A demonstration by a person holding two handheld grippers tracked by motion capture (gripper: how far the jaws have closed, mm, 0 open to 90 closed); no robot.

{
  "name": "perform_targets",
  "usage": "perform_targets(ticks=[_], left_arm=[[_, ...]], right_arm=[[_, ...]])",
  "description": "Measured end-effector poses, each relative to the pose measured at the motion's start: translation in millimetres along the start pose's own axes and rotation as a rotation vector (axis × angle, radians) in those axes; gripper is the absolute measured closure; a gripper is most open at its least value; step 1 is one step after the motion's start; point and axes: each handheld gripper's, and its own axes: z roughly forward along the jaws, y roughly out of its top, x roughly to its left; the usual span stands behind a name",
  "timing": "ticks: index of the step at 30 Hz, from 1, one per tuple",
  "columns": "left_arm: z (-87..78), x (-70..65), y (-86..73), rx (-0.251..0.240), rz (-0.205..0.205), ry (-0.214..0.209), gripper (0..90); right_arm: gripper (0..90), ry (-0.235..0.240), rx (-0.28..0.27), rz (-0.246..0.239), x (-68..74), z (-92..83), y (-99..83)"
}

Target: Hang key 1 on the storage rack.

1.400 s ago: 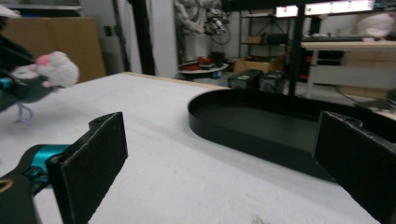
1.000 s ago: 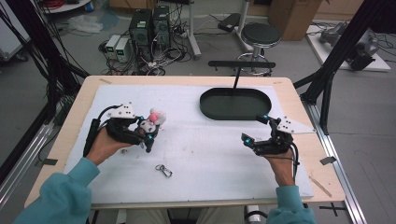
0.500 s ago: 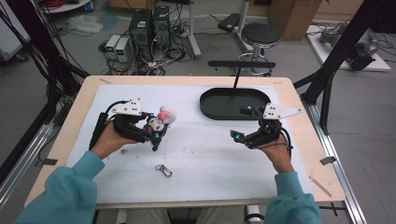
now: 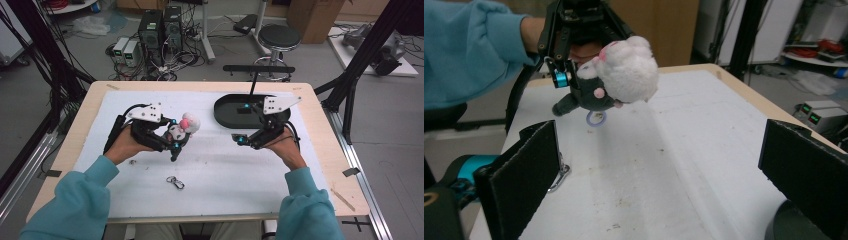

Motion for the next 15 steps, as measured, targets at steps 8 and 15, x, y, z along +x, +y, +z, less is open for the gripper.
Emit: perform_targets(ticks=[8, 15], left_arm=[[6.7, 1.9, 8.0, -0.011, 0.021, -0.026, 39.2], [14.8, 0.3, 9.6, 0.007, 0.039, -0.055, 39.1]], right_arm=[[2.6, 0.088, 0.039, -0.044, -7.4, 24.1, 17.2], [2.6, 0.147, 0.072, -0.069, -11.0, 45.1, 22.0]])
